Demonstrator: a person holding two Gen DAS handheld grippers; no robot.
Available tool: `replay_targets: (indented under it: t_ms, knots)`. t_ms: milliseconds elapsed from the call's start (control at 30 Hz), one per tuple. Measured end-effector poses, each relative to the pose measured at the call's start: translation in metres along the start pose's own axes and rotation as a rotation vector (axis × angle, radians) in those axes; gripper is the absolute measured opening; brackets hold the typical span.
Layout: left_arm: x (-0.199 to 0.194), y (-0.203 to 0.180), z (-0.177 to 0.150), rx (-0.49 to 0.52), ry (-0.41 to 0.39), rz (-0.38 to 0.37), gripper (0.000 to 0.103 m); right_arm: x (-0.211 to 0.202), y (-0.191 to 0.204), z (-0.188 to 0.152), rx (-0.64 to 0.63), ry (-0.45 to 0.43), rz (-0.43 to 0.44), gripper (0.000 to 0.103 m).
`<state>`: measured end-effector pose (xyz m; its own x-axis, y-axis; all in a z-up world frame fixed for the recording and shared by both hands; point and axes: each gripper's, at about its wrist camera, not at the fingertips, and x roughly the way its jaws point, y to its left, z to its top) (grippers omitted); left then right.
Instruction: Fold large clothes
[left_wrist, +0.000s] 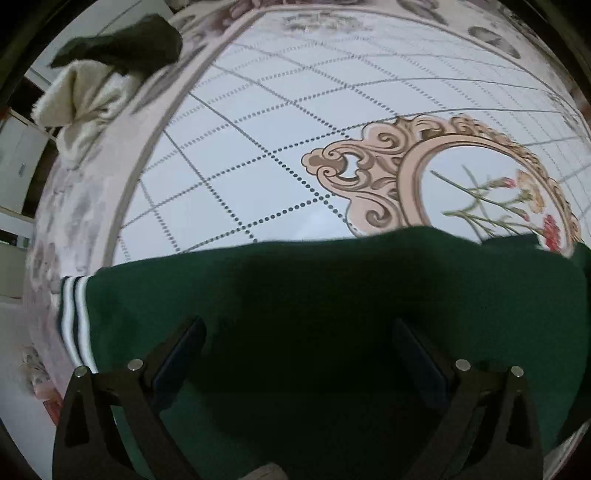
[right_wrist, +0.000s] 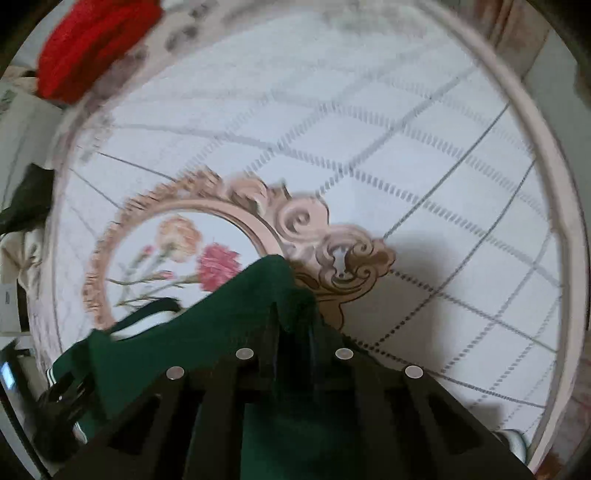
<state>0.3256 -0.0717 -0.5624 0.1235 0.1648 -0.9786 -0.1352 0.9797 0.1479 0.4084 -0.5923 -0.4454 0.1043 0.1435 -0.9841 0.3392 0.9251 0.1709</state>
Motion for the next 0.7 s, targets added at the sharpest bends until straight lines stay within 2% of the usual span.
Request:
replay_targets:
  t_ms: [67,133,233,267,333,367,433,500,533,567,600,700]
  knots:
    - [-0.013,-0.005,-0.009,0.008,-0.010,-0.018,0.103,0.010,-0.008,0.005,0.055,0.049,0.021,0.021]
    - [-0.021,-0.016,-0.018,0.020,-0.007,-0.040,0.103,0.000,-0.013,0.006,0.095,0.062,0.043,0.028]
    - [-0.016,-0.039,-0.017,0.034,-0.004,-0.014,0.103,-0.033,-0.012,-0.005,0.090,0.003,0.047,0.040]
    - [-0.010,-0.044,-0.015,0.027,-0.004,-0.003,0.103,-0.050,-0.008,-0.014,0.068,-0.035,0.063,0.048]
    - [0.000,-0.046,-0.008,0.003,0.000,-0.011,0.103,-0.067,0.000,-0.027,0.024,-0.050,0.123,0.049]
    - [0.004,-0.044,-0.005,-0.006,0.005,-0.022,0.103,-0.067,0.007,-0.033,-0.006,-0.027,0.159,0.049]
    - [0.011,-0.038,0.002,-0.030,0.017,-0.050,0.103,-0.054,0.024,-0.041,-0.058,0.030,0.209,0.049]
    - [0.017,-0.033,0.009,-0.031,0.028,-0.044,0.103,-0.022,0.041,-0.043,-0.068,0.102,0.239,0.047]
    - [0.020,-0.032,0.012,-0.029,0.032,-0.042,0.103,0.000,0.047,-0.042,-0.064,0.144,0.231,0.045]
    - [0.023,-0.032,0.015,-0.022,0.038,-0.044,0.103,0.020,0.052,-0.040,-0.070,0.170,0.167,0.040]
    - [0.027,-0.033,0.017,-0.015,0.042,-0.048,0.103,0.037,0.056,-0.038,-0.074,0.177,0.129,0.041]
    - [0.031,-0.032,0.021,-0.021,0.043,-0.046,0.103,0.050,0.057,-0.030,-0.041,0.175,0.113,0.041]
